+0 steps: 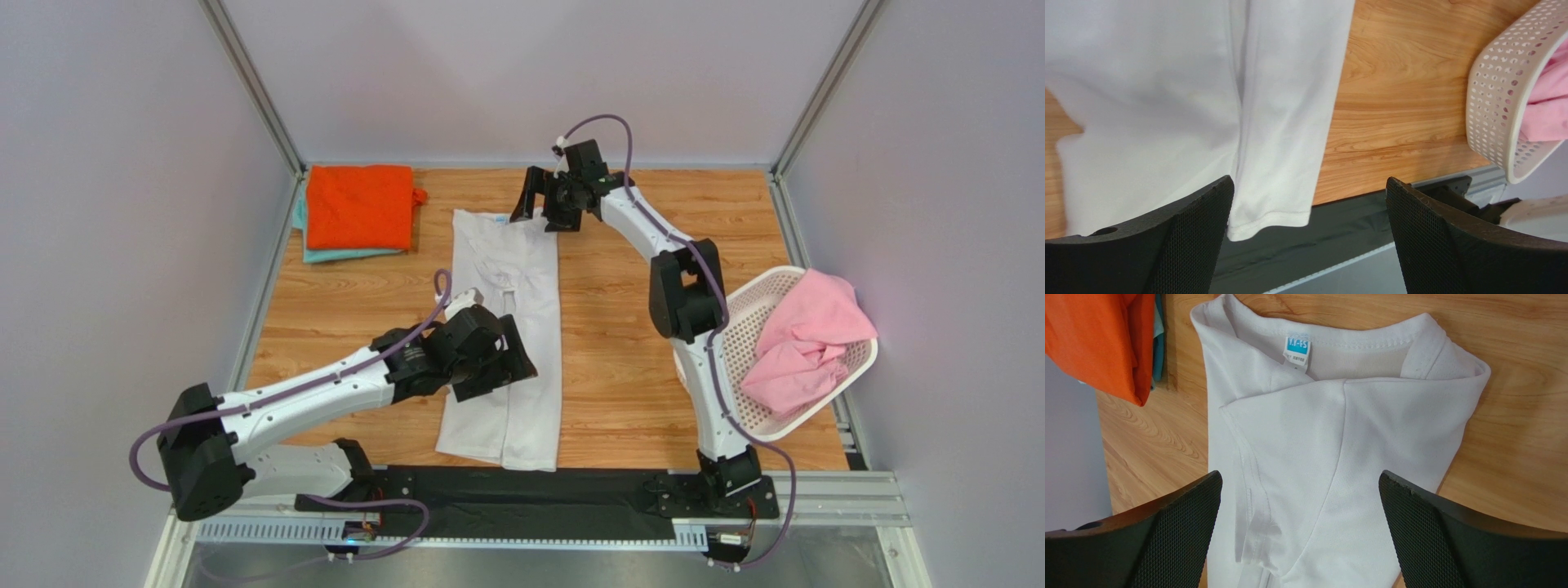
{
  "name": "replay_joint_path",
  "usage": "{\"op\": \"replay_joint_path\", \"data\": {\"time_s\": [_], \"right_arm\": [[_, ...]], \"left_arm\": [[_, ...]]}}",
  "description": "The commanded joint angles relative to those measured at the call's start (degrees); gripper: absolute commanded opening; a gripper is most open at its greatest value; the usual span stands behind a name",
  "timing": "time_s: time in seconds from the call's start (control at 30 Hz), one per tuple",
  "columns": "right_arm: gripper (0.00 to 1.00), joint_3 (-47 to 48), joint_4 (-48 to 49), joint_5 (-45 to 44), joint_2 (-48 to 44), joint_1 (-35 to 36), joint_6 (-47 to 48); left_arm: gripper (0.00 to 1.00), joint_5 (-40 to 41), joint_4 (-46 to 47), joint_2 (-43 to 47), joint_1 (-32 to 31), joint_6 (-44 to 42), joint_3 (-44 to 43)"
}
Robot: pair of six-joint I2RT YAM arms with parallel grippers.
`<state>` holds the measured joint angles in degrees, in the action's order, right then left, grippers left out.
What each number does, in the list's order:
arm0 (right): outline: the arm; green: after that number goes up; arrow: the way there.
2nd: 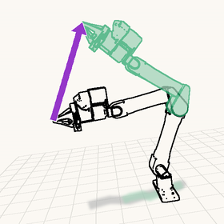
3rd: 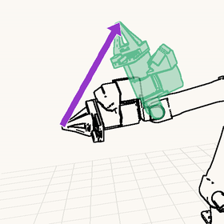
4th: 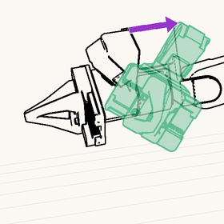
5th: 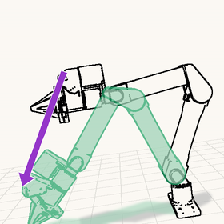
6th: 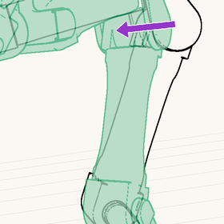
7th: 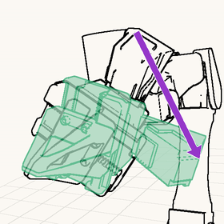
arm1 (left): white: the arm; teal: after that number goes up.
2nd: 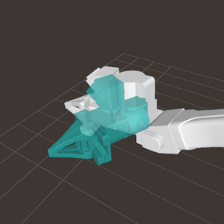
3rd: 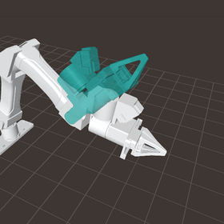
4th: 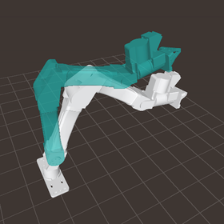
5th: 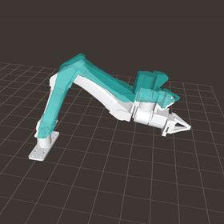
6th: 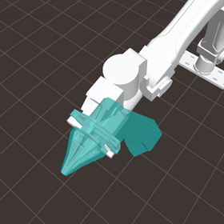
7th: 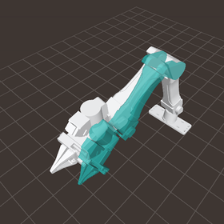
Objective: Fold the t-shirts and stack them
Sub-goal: Fold the tshirt
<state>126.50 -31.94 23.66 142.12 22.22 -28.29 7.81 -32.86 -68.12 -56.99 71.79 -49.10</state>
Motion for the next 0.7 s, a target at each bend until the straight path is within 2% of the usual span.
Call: {"op": "replay_joint_path", "data": {"time_s": [0.0, 0.23, 0.4, 0.67], "right_arm": [[1.00, -1.42, -3.29, -2.29, -9.92, 1.51, 5.35], [1.00, -16.18, -4.18, -10.90, -18.63, 6.25, 6.50], [1.00, -24.18, -3.66, -11.62, -19.96, 8.89, 4.30], [1.00, -21.74, -3.74, -11.88, -13.90, 10.04, 2.90]], "left_arm": [[1.00, 5.54, -5.72, 2.37, -0.14, -1.73, 3.12], [1.00, 2.38, 1.30, 2.55, -0.14, -6.75, 10.33], [1.00, 0.71, 6.30, 0.44, -0.05, -6.84, 13.68], [1.00, -2.89, 9.48, -4.92, 1.44, -6.49, 16.40]]}}
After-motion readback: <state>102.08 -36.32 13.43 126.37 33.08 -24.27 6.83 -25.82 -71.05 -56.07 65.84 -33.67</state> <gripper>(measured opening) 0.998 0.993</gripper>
